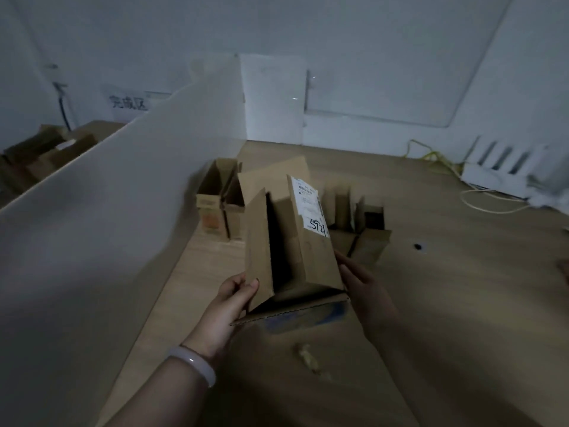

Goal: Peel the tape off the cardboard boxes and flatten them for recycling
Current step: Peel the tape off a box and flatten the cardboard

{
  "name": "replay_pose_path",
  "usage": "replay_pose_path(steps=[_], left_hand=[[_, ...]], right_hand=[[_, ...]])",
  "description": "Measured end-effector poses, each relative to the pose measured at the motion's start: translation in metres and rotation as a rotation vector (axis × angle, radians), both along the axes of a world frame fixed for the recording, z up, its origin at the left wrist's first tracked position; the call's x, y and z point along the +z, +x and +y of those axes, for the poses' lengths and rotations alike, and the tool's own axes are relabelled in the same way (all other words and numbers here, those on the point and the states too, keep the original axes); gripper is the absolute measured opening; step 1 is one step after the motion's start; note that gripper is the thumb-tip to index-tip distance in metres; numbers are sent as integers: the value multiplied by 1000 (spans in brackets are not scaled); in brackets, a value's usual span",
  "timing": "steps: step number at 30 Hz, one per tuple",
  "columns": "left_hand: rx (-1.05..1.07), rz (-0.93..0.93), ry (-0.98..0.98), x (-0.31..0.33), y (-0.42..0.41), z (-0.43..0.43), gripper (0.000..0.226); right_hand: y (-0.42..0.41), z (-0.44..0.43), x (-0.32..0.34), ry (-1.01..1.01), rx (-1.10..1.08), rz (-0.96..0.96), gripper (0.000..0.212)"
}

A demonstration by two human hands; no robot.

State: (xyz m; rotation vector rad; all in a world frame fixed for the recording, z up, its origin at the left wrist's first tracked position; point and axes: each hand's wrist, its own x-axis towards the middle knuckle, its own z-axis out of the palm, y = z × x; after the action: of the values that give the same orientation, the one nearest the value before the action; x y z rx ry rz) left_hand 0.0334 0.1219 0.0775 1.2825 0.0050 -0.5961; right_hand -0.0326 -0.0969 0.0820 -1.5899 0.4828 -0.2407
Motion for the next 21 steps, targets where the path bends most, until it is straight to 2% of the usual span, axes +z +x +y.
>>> replay_pose_path(steps=[4, 8, 11, 15, 18, 21], left_hand=[[-27, 24, -43, 5, -37, -38, 37], [-94, 36, -43, 7, -76, -76, 34], [-143, 36, -33, 5, -103, -102, 38], [-192, 57, -42, -8, -131, -130, 53], [-255, 55, -66, -20, -147, -148, 55], [-287, 44, -44, -28, -165, -164, 53]], right_hand=[[-42, -43, -2, 14, -51, 50, 31], [-85, -88, -9, 184, -81, 212, 70], [-121, -119, -10, 281, -65, 237, 91], [-163, -153, -9, 270, -12, 170, 87], [-185, -181, -15, 279, -68, 174, 88], [-207, -210, -18, 270, -69, 140, 68]])
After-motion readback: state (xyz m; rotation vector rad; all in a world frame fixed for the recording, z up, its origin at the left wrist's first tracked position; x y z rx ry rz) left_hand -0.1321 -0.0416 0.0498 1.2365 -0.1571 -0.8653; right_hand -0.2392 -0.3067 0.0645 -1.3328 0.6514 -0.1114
